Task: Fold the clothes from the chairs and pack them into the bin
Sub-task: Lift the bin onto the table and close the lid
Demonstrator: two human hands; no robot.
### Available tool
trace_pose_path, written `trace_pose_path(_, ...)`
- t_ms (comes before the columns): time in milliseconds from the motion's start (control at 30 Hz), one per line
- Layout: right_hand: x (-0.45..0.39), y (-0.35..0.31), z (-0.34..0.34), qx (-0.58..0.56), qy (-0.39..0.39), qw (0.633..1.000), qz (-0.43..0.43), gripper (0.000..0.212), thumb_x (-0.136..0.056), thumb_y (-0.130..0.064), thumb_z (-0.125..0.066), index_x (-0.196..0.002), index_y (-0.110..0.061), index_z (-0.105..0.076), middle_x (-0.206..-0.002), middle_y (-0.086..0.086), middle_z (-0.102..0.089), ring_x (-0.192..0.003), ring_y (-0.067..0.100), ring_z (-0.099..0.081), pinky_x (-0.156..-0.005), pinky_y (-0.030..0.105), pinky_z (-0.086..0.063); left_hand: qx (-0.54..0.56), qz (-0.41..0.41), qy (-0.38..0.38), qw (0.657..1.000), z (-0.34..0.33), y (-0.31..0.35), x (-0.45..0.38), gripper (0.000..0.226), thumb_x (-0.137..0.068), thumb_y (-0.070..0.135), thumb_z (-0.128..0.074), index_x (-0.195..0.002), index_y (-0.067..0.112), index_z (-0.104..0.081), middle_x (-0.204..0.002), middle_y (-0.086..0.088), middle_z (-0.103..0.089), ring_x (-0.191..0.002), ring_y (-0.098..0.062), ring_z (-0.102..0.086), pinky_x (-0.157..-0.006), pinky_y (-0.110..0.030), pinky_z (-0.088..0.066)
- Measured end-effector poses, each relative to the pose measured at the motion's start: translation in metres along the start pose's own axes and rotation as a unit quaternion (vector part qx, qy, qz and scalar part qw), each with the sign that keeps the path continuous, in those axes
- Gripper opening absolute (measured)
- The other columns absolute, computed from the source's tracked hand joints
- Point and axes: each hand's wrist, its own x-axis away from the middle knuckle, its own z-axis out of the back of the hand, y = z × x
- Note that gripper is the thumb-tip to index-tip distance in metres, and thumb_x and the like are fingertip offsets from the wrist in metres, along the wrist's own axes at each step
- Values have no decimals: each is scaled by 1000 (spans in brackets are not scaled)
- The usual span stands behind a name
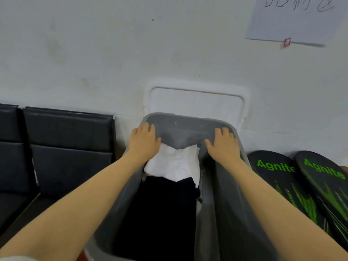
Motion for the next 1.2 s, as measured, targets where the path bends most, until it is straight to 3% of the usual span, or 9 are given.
trace_pose_path(100,-47,-20,-3,-36,21,997,59,53,-97,-37,-45,-140,-7,-34,-143,13,-38,-125,31,-41,-100,40,-36,39,-42,3,998,-3,2,-50,51,-94,35,-45,-133,3,-42,-140,-16,-41,-128,-31,-39,-101,-39,-28)
trace_pose_path(200,-106,-26,-1,-37,6,996,77,61,-97,-35,-45,-148,-10,-22,-156,10,-20,-139,29,-26,-111,40,-24,38,-93,5,995,-2,-4,-107,57,-90,40,-30,-132,5,-43,-141,-14,-39,-133,-27,-33,-103,-36,-24)
trace_pose_path(433,-229,-33,-14,33,-32,996,79,83,-97,-45,-43,-151,-16,14,-156,10,24,-145,28,16,-117,39,7,-1,-135,10,991,-20,-27,-228,70,-97,45,-36,-151,13,-6,-159,-8,5,-146,-26,3,-117,-43,-3)
trace_pose_path(567,-252,-35,-47,70,-40,995,59,90,-95,-53,-38,-146,-16,26,-154,10,30,-143,26,24,-113,43,17,-7,-150,12,989,-47,-29,-261,77,-96,51,-32,-150,16,11,-156,-7,21,-144,-27,15,-116,-43,5)
trace_pose_path(700,-259,-30,-60,67,49,995,63,87,-94,-57,-37,-150,-15,14,-159,9,3,-146,28,6,-113,45,17,34,-165,82,982,-75,-37,-277,82,-86,60,-18,-149,15,7,-158,-9,9,-145,-32,4,-115,-45,1)
trace_pose_path(833,-262,-31,-57,50,137,985,92,74,-91,-50,-52,-148,-11,-26,-139,18,-36,-133,39,-28,-116,48,4,39,-191,196,961,-88,-30,-286,74,-84,45,-62,-144,11,-35,-147,-18,-37,-136,-39,-33,-109,-49,-23)
trace_pose_path(967,-256,-31,-64,14,217,973,72,48,-77,-35,-76,-116,-11,-60,-115,15,-56,-112,40,-52,-106,60,-25,44,-241,280,928,-80,-16,-292,62,-77,38,-73,-131,12,-54,-123,-14,-61,-110,-36,-58,-98,-49,-42)
trace_pose_path(1100,-248,-31,-61,46,274,958,79,43,-69,-39,-80,-102,-17,-64,-95,1,-65,-95,28,-64,-94,58,-41,46,-270,341,899,-74,-16,-295,50,-72,35,-79,-115,14,-65,-95,-5,-68,-77,-28,-62,-76,-39,-50)
trace_pose_path(1200,-244,-32,-52,66,323,939,91,41,-71,-42,-77,-102,-19,-64,-93,-1,-65,-90,25,-65,-92,58,-42,27,-274,392,878,-66,-20,-295,39,-85,40,-61,-116,17,-62,-95,-3,-66,-78,-26,-61,-79,-39,-46)
